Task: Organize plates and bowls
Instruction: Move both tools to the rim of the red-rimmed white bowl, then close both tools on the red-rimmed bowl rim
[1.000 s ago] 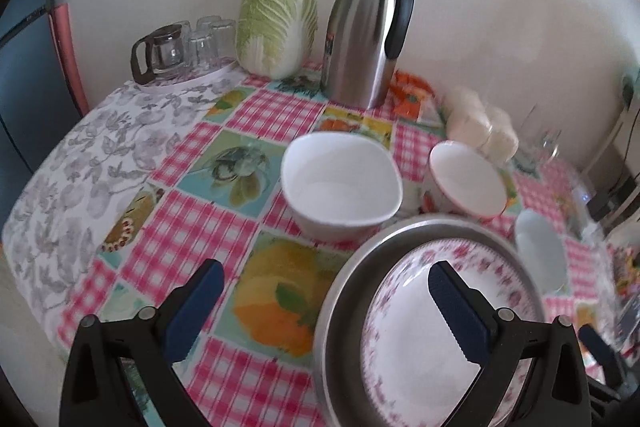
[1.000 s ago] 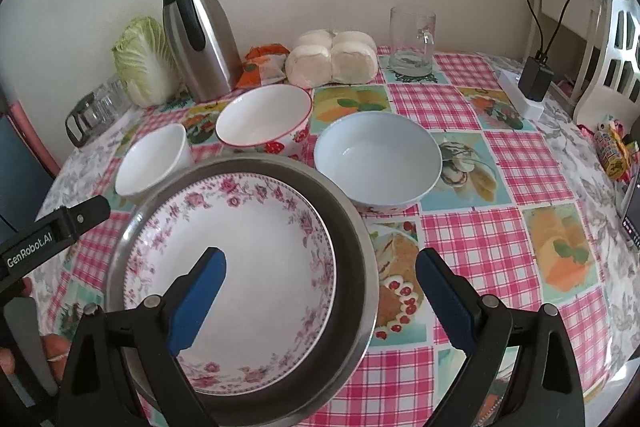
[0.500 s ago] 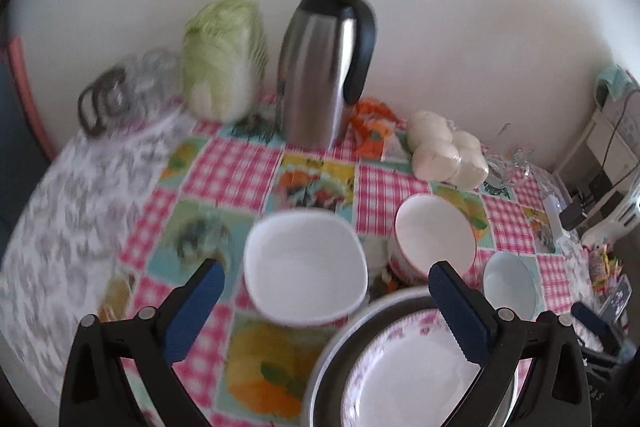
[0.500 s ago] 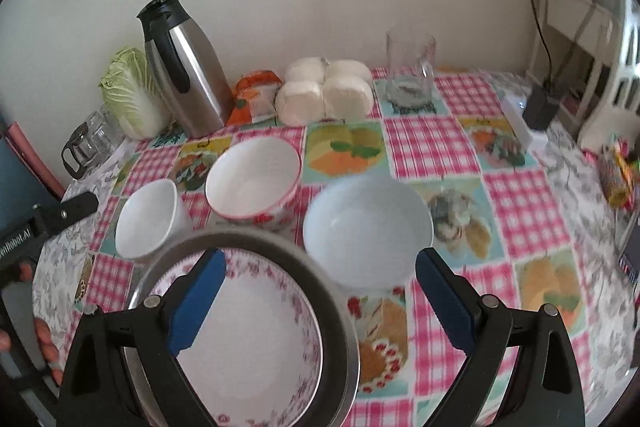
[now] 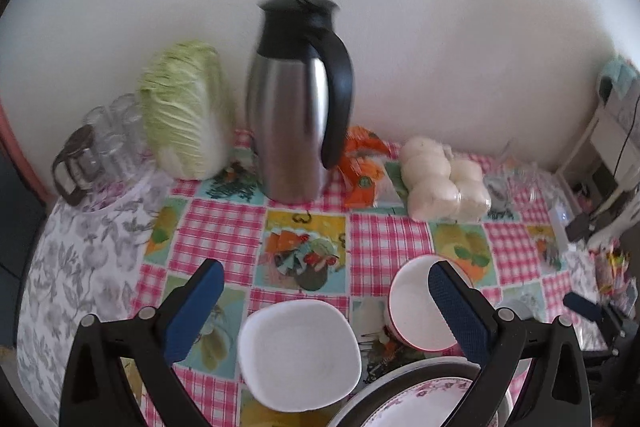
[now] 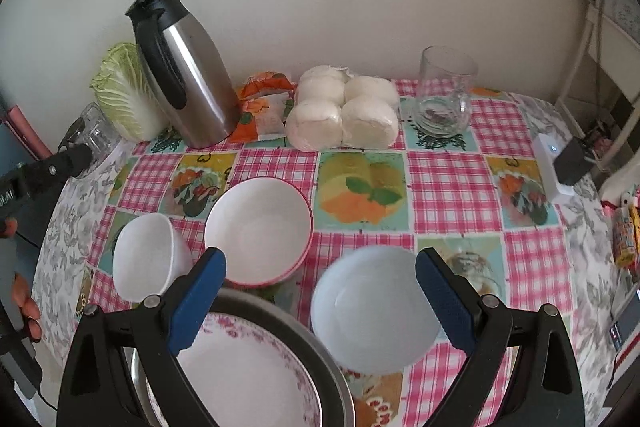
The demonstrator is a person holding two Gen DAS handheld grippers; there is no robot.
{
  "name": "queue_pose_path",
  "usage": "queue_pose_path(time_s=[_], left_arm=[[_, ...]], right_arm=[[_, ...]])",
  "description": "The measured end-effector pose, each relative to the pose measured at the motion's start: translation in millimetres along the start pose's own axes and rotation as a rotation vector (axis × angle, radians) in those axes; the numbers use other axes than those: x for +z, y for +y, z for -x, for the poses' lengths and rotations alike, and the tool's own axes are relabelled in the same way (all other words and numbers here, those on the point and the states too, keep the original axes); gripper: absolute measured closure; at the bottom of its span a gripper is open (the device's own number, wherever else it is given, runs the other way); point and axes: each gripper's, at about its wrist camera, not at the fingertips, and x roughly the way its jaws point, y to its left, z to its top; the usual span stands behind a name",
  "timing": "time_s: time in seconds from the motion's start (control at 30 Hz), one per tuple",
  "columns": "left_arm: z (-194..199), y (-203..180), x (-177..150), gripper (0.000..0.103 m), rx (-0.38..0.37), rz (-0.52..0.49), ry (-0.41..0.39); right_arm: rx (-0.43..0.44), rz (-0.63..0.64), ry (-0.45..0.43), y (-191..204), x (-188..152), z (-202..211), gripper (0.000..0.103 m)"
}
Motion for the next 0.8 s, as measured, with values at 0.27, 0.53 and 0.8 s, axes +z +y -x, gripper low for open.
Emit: queue_pose_path(time_s=[0.27,0.53,0.8], left_arm=[[-55.3,-15.9,-4.4,0.0,0.0,0.009,0.138],[-96.6,-36.1,-15.0,0.006,0.001,-0.019,0.235],[-117.5,-42.5,-18.7,0.024,0.022,-0.002,0.275]], right_arm=[[-0.031,0.039,0.072,12.7,13.6,-39.4,0.007],[-0.055,0.041,0.11,9.2,18.1,-70.1,0.007],[-0.054,0.035,0.14,6.9,19.5,-90.2,0.03]])
